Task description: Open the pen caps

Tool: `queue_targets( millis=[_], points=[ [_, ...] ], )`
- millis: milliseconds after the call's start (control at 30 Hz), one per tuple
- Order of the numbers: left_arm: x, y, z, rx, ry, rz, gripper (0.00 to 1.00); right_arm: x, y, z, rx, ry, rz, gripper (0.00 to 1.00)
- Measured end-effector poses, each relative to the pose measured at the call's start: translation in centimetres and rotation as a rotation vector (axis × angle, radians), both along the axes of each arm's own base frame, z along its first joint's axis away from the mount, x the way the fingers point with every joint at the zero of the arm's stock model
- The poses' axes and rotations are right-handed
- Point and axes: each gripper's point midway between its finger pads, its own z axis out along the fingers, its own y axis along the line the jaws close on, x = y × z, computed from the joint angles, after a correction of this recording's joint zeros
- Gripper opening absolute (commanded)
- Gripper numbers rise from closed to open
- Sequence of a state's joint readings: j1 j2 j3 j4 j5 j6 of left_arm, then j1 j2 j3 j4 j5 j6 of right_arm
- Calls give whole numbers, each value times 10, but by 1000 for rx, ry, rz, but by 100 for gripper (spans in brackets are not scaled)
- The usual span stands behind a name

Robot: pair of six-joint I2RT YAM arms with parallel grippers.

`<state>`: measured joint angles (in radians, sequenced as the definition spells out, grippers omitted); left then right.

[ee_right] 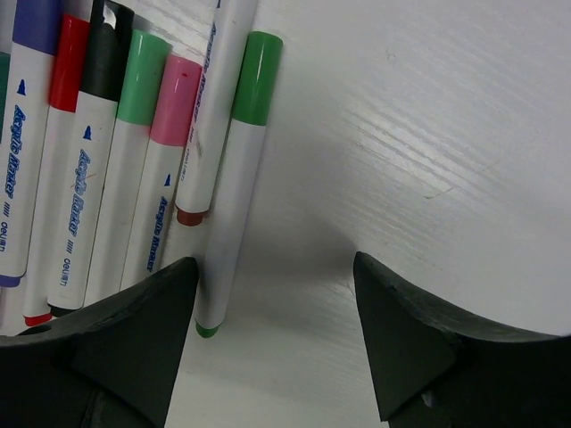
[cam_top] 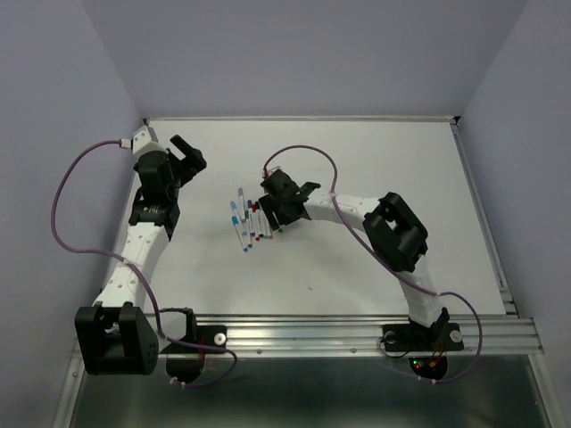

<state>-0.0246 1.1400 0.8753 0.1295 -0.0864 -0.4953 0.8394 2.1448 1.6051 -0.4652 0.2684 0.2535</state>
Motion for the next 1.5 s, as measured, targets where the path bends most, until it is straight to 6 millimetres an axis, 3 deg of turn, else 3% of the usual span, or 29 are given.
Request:
queue_targets(
  millis=[400, 667, 767, 833, 967, 1500],
  points=[
    [0, 0, 0, 0, 0, 0, 99, 7, 13, -1, 8, -10, 21, 59],
    [0, 0, 0, 1, 1, 1, 99, 10, 23, -2, 34, -4, 32, 29],
    [0, 0, 0, -1, 1, 1, 99, 9, 25, -2, 38, -3, 35, 25],
    [0, 0, -1, -3, 4, 1, 99, 9, 26, -3, 43, -6, 33, 14],
    [1, -1, -3, -8, 10, -2, 99, 7, 24, -2, 58, -11, 30, 2],
    [5, -38, -20, -88, 55, -189, 99, -29, -16, 6, 53, 1, 20, 1]
  ],
)
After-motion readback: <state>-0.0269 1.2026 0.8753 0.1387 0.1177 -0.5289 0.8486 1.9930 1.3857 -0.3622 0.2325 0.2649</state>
